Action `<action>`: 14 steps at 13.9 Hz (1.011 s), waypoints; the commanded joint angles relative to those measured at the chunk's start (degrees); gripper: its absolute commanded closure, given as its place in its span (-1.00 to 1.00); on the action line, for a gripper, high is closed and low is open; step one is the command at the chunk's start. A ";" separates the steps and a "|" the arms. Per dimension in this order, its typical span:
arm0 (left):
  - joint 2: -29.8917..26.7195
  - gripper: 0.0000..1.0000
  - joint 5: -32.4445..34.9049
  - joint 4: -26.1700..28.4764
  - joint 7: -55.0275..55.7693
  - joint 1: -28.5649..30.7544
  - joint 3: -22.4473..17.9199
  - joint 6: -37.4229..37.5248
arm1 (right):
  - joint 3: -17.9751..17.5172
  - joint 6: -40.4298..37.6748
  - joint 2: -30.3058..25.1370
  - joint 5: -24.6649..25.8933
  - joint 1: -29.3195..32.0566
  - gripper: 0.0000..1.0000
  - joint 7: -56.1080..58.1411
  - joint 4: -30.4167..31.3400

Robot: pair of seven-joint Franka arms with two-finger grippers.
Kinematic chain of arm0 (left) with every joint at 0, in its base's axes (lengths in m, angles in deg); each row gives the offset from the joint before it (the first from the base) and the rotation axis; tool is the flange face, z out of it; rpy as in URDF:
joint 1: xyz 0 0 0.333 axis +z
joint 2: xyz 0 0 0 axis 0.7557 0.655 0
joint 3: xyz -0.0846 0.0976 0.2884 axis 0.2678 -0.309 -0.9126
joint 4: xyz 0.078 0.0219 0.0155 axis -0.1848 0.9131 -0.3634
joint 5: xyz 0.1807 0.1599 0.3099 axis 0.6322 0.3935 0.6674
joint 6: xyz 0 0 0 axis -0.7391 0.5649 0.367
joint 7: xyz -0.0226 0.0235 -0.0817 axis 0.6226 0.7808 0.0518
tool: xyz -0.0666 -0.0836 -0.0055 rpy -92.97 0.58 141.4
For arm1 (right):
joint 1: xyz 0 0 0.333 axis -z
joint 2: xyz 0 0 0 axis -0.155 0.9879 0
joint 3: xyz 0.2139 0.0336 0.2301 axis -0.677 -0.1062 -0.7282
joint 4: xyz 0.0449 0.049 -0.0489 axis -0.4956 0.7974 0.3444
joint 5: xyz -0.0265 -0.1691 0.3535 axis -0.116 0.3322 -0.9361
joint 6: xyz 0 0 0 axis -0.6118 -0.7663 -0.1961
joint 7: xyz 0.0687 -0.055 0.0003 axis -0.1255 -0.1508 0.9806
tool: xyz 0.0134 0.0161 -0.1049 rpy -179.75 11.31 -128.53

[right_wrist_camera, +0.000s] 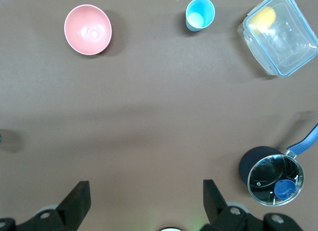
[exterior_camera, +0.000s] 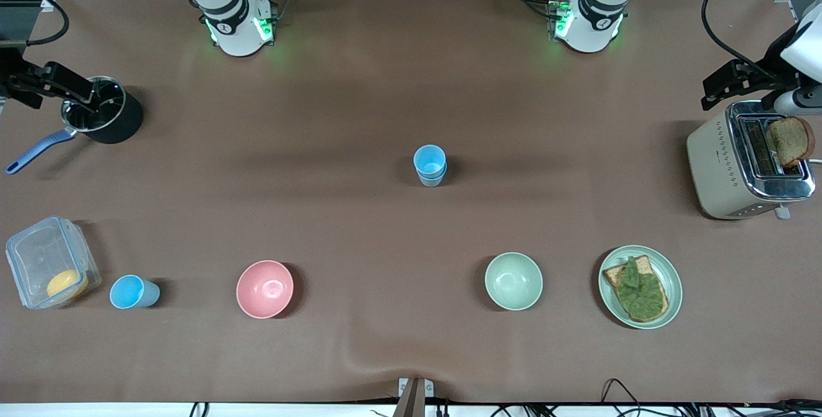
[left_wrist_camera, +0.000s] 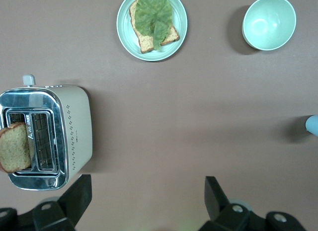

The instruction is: Stack blue cups with both arms

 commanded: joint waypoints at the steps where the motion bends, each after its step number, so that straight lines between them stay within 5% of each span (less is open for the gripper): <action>1: 0.67 -1.00 0.44 -1.46 -0.64 0.45 0.09 1.10 | 0.07 -0.01 -0.05 -0.30 -0.56 -1.00 -1.20 -0.40; 14: -0.12 -1.00 0.27 -2.34 1.99 -0.17 2.38 2.24 | 0.16 -0.19 -0.40 -0.30 -0.29 -1.00 -1.20 -0.75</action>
